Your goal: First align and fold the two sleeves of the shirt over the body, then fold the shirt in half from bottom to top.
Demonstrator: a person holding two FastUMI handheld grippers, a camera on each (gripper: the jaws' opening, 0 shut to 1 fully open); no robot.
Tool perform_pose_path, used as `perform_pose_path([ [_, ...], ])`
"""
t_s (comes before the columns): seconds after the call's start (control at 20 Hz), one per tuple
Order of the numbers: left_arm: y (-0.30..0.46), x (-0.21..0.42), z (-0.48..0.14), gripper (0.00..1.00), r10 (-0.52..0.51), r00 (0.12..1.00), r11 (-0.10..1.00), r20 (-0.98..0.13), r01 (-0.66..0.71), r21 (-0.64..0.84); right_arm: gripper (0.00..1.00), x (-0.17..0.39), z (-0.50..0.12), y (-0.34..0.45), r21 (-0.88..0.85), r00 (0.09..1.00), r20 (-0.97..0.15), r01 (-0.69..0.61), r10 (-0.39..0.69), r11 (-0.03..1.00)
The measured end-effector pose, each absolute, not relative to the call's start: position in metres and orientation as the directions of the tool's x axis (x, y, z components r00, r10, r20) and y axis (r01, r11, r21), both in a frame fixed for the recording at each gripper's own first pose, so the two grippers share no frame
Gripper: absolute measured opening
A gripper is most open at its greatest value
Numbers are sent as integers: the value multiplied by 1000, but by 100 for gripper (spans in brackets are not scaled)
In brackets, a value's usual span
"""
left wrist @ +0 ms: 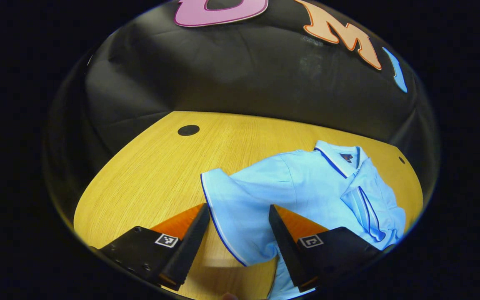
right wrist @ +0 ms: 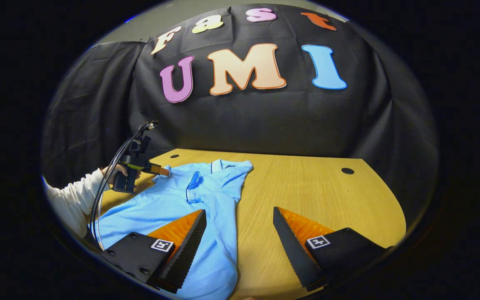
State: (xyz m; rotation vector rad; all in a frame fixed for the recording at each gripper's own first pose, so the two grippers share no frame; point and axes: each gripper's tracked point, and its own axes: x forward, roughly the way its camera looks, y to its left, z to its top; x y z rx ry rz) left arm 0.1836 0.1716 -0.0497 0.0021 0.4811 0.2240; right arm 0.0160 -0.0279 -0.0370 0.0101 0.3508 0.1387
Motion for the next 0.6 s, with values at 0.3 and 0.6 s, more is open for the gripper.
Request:
perform_pose_path([
  [0.3,166,184,-50,80,201,854,979,-479,-189,73,100,12,-43,-28,61,926,-346,-135,148,989],
  [0.6,151,191,-51,6,125,874,991,-470,-132,18,98,9,-46,-35,83,926,-351,-119,141,989],
])
